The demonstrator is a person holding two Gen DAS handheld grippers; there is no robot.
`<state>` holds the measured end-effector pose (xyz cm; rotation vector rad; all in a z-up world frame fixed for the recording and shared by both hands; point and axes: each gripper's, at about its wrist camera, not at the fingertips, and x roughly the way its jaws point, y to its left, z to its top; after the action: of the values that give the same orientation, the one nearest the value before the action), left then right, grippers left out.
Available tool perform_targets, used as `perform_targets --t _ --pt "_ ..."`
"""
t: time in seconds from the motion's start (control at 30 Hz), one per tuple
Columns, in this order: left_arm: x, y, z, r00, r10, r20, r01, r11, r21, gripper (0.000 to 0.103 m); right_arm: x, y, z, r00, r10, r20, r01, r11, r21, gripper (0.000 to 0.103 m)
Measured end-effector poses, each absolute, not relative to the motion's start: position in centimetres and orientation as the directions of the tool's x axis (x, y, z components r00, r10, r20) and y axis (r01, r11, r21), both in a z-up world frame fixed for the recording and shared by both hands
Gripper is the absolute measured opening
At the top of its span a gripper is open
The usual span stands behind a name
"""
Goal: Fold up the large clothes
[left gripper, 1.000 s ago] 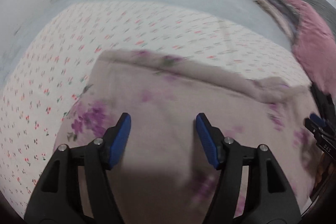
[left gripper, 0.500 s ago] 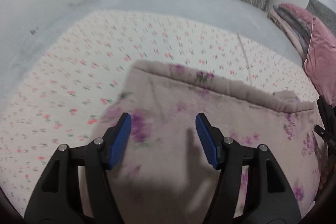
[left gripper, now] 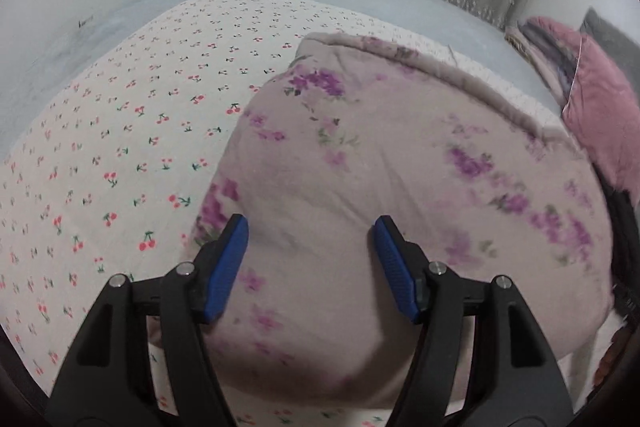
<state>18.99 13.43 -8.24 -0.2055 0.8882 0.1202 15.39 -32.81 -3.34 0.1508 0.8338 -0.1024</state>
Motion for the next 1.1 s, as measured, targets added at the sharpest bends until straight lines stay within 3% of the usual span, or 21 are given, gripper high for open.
perform_targets --t 0.17,0.6,0.87,1.1 --pt "19.4 12.5 -8.7 0.622 0.082 -0.779 -0.199 0.978 -0.055 0.068 16.6 -35.2 -5.3 0.64 0.067 -0.765 0.18 0.955 0.234 0.082" --pt "16.8 13.3 -7.5 0.645 0.097 -0.758 -0.183 0.983 -0.03 0.068 15.5 -34.4 -4.6 0.683 -0.002 -0.73 0.187 0.967 0.172 0.086" --pt "14.8 15.4 -6.8 0.648 0.076 -0.758 -0.211 0.974 -0.083 0.068 12.8 -34.9 -2.4 0.722 0.007 -0.692 0.195 0.957 0.213 0.086" --pt "13.1 18.4 -7.2 0.635 -0.009 -0.772 -0.226 0.954 -0.197 0.069 10.8 -38.3 -2.5 0.713 0.097 -0.695 0.252 0.889 0.382 0.086"
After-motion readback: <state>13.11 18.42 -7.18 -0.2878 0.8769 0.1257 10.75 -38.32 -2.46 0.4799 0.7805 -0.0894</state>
